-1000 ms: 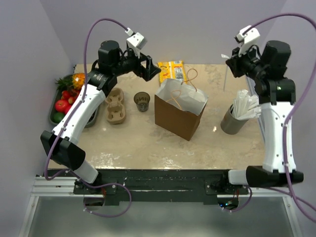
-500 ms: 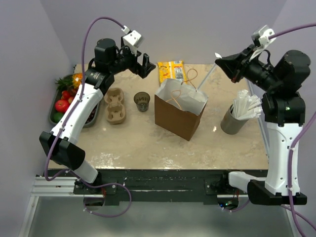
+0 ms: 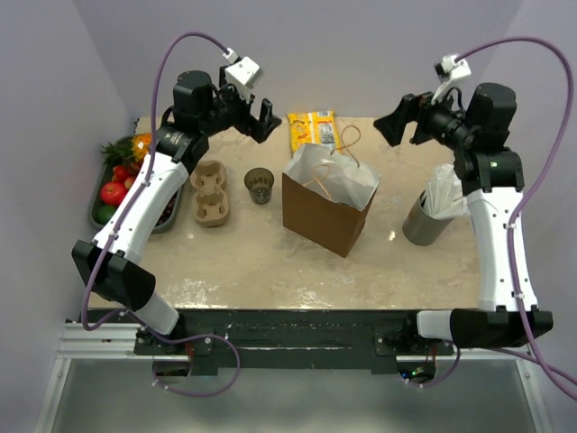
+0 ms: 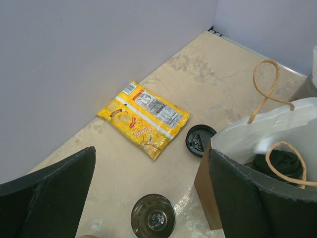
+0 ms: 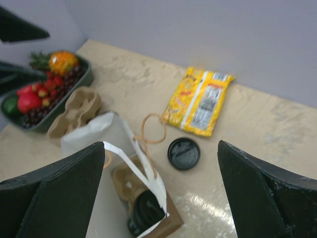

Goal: Pack the takeout coffee

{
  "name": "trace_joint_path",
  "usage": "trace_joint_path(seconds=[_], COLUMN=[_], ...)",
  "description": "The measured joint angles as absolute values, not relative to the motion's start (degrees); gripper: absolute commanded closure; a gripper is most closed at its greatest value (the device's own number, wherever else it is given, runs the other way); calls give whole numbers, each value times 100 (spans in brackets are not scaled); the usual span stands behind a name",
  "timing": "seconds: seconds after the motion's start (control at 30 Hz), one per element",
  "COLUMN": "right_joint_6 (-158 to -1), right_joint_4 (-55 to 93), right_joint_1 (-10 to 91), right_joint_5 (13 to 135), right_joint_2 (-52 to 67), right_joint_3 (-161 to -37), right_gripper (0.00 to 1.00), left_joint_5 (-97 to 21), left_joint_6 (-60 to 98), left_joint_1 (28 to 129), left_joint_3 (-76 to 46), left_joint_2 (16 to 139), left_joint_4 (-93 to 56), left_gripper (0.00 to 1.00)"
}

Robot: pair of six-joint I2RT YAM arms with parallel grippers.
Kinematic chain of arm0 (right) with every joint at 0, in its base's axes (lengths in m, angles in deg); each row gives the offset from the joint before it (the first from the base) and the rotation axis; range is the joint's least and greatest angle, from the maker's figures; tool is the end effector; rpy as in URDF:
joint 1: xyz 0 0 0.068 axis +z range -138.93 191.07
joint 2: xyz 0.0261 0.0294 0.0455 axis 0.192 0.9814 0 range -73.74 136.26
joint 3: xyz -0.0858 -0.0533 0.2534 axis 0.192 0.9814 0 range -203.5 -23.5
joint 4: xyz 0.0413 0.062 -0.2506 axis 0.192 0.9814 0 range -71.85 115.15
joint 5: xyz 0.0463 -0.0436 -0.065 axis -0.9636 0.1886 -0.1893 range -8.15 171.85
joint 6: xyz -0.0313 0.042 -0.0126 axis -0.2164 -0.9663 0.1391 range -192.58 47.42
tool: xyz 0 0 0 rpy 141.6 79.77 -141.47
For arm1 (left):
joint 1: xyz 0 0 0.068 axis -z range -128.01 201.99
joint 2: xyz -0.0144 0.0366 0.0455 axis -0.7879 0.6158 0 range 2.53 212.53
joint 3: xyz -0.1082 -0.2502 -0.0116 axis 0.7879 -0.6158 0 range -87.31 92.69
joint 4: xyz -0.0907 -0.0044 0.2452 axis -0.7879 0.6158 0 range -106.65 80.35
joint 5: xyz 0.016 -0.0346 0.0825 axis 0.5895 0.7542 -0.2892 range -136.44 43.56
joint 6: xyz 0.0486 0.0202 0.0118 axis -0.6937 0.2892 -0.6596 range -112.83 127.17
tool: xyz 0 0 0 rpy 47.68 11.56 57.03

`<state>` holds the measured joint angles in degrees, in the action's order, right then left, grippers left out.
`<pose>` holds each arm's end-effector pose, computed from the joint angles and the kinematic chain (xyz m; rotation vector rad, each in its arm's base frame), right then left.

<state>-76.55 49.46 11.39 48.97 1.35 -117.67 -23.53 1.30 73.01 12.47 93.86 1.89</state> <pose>0.2653 0.0208 0.4834 -0.3576 1.7477 0.5642 0.3355 -0.1439 0.4541 0.6915 1.6227 -0.5413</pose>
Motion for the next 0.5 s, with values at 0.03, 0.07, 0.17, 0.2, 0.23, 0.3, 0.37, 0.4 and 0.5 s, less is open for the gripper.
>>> trace_joint_path(seconds=[0.03, 0.07, 0.17, 0.2, 0.23, 0.3, 0.37, 0.4, 0.5], right_joint_6=[-7714, -7791, -8003, -8068, -8123, -8215, -8289, -8324, -8376], right_joint_4=[4938, 4929, 4881, 4865, 4854, 4848, 4815, 4785, 4717], right_joint_1=[1139, 1139, 1143, 1143, 1141, 1141, 1141, 1139, 1139], right_joint_5=[5052, 5249, 5756, 5929, 6101, 6381, 6617, 6718, 6914], right_joint_2=[155, 174, 242, 268, 299, 404, 546, 638, 834], right_joint_3=[-11953, -12191, -12674, -12781, -12862, -12958, -12989, -12989, -12995], right_gripper=[1, 1, 1, 1, 1, 1, 1, 1, 1], left_joint_5=[-2379, -2394, -2471, -2510, -2556, -2683, -2823, -2928, -3196], left_joint_6=[123, 95, 42, 25, 5, 1, -3, -10, -14], left_joint_1=[7301, 7301, 7301, 7301, 7301, 7301, 7301, 7301, 7285], left_joint_3=[1247, 1250, 1306, 1344, 1381, 1431, 1449, 1449, 1479], left_joint_2=[9388, 9390, 9458, 9500, 9545, 9633, 9694, 9722, 9788], left_joint_4=[189, 189, 187, 189, 187, 183, 183, 185, 189], left_gripper=[0, 0, 0, 0, 0, 0, 0, 0, 0])
